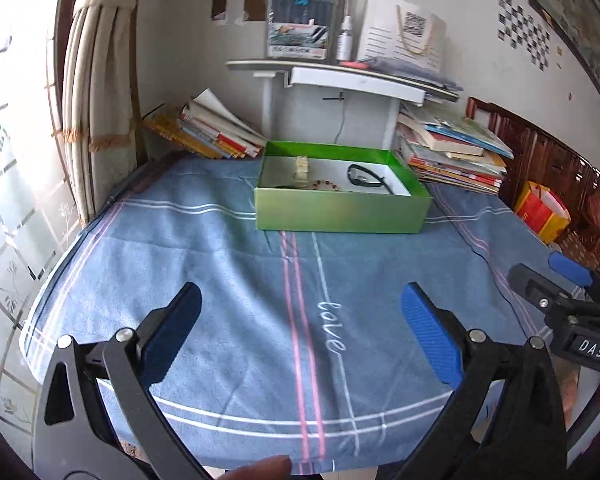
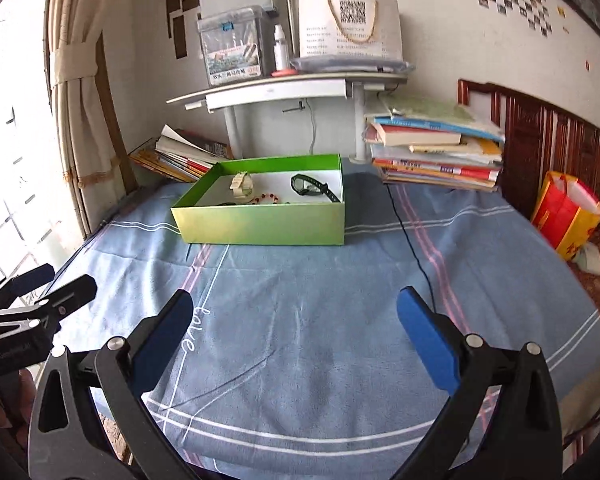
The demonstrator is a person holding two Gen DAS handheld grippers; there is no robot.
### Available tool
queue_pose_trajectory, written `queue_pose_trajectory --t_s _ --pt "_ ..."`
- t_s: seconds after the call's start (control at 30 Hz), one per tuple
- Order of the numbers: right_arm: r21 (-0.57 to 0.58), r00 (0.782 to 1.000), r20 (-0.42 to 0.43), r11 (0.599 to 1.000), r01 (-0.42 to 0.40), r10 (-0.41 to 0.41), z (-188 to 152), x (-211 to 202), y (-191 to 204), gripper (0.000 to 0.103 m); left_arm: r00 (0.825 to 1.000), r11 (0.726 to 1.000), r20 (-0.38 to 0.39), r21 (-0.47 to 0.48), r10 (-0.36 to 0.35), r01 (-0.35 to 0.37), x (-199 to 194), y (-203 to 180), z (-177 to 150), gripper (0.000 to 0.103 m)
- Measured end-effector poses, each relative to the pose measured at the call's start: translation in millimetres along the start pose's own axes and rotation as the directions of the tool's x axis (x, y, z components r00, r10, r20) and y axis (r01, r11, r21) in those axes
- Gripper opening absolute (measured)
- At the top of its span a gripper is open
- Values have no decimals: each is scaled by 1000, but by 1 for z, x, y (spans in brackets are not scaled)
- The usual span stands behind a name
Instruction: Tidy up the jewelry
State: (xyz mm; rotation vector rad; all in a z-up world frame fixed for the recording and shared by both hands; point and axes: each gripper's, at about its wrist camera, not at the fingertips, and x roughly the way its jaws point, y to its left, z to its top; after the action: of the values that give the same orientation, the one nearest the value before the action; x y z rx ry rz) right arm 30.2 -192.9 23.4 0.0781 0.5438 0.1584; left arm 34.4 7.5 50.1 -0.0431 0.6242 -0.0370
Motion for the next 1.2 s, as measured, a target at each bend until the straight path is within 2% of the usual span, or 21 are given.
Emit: queue_pose_trajectory --t_s 0.17,0.3,0.5,0.83,1.2 --pt "-16 1000 10 1000 7 -7 7 -18 3 100 999 999 35 32 -15 14 -22 -20 9 99" --pt "-27 999 44 1000 12 -11 10 -35 5 100 997 999 80 48 16 -20 -40 -32 19 99" --pt "-30 997 73 999 14 -12 12 -49 -1 100 993 999 114 38 26 -30 -58 -36 31 99" --pt "5 994 111 1000 22 -22 25 -54 -17 100 995 1000 102 16 16 -18 -53 -32 41 99" --pt "5 995 102 1000 23 -24 26 -49 -19 100 994 999 99 26 36 -39 -48 -34 45 99"
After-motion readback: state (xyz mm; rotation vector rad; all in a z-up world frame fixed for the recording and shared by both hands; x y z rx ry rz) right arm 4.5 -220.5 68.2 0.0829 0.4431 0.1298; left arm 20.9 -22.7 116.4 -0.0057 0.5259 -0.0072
